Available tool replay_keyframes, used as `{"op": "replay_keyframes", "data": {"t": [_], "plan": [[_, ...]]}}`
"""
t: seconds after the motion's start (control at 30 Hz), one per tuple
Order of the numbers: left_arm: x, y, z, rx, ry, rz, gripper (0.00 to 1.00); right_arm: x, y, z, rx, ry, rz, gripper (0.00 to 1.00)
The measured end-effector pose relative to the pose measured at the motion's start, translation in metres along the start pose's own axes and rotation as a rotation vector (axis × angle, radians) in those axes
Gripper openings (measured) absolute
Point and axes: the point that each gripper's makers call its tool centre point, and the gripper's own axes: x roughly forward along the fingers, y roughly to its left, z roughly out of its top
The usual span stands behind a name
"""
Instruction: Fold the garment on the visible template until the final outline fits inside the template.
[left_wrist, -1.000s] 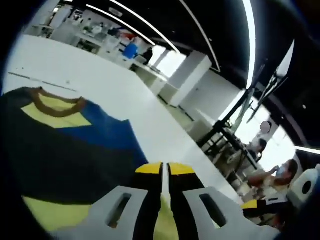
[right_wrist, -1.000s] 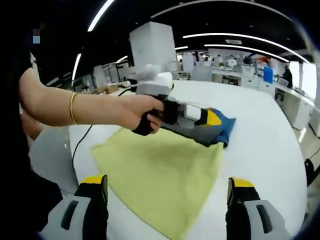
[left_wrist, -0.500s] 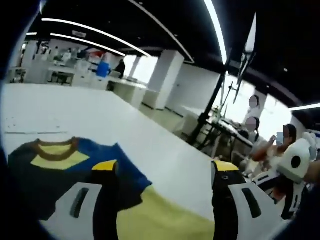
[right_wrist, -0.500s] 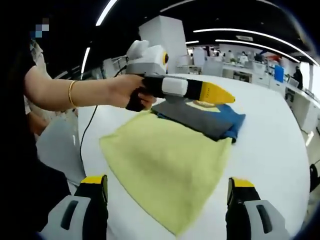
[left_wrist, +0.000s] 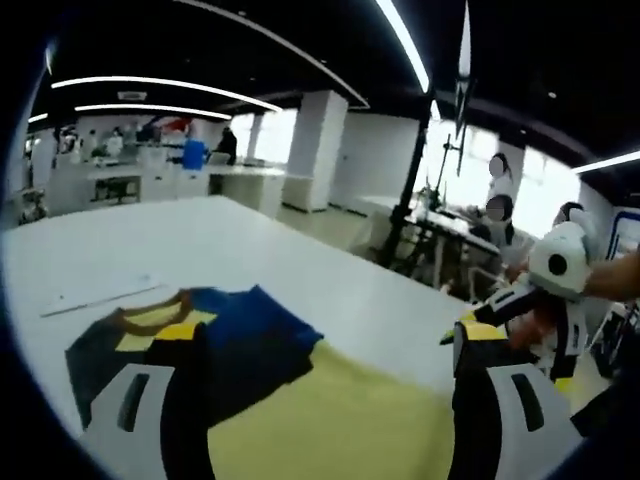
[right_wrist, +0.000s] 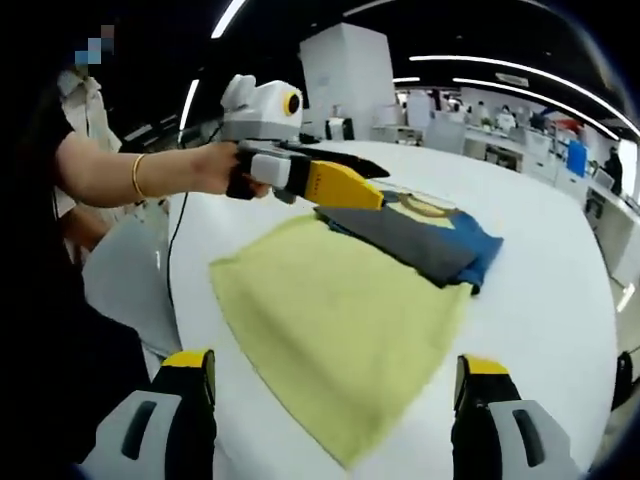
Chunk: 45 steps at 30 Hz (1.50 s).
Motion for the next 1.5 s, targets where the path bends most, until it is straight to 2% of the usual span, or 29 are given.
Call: {"op": "replay_keyframes", "data": {"t": [0.13, 0.37, 0.53, 0.6, 0.67, 0.87, 0.97, 1.0, 1.17, 1.23, 1.33, 1.43, 1.5], "plan": [[-0.02, 0.004, -0.008, 0.023, 0.035, 0.015, 0.99, -0.001, 0.003, 0.002, -0.017, 0.009, 0.018, 0.99], [-0.06, 0.012, -0.016, 0.043, 0.039, 0.033, 0.98, -0.001, 0.009, 0.005, -0.055, 0.028, 0.037, 0.97], [-0.084, 0.009, -0.029, 0.05, 0.062, 0.035, 0.95, 0.0, 0.01, 0.007, -0.079, 0.037, 0.049, 0.95], [-0.094, 0.005, -0.038, 0.053, 0.093, 0.019, 0.94, 0.0, 0.009, 0.003, -0.1, 0.072, 0.049, 0.92], [-0.105, 0.001, -0.046, 0.065, 0.119, 0.009, 0.94, 0.001, 0.009, 0.005, -0.104, 0.065, 0.048, 0.92], [-0.13, 0.004, -0.062, 0.083, 0.16, 0.032, 0.89, 0.001, 0.013, -0.005, -0.124, 0.099, 0.071, 0.89], [-0.143, 0.004, -0.079, 0.078, 0.207, 0.028, 0.84, 0.001, 0.015, -0.009, -0.138, 0.111, 0.079, 0.86], [-0.149, 0.002, -0.087, 0.075, 0.238, 0.019, 0.81, 0.001, 0.015, -0.009, -0.146, 0.114, 0.082, 0.83], [-0.165, 0.0, -0.111, 0.083, 0.307, 0.009, 0.75, 0.001, 0.016, -0.02, -0.175, 0.153, 0.088, 0.74], [-0.171, -0.006, -0.121, 0.098, 0.338, -0.018, 0.7, 0.002, 0.018, -0.024, -0.196, 0.168, 0.095, 0.7], [-0.18, -0.006, -0.14, 0.152, 0.421, -0.031, 0.66, 0.004, 0.021, -0.031, -0.209, 0.19, 0.106, 0.66], [-0.182, -0.006, -0.152, 0.19, 0.446, -0.024, 0.58, 0.006, 0.021, -0.044, -0.224, 0.239, 0.104, 0.64], [-0.182, -0.011, -0.161, 0.184, 0.459, -0.039, 0.55, 0.007, 0.019, -0.05, -0.246, 0.26, 0.092, 0.59]]}}
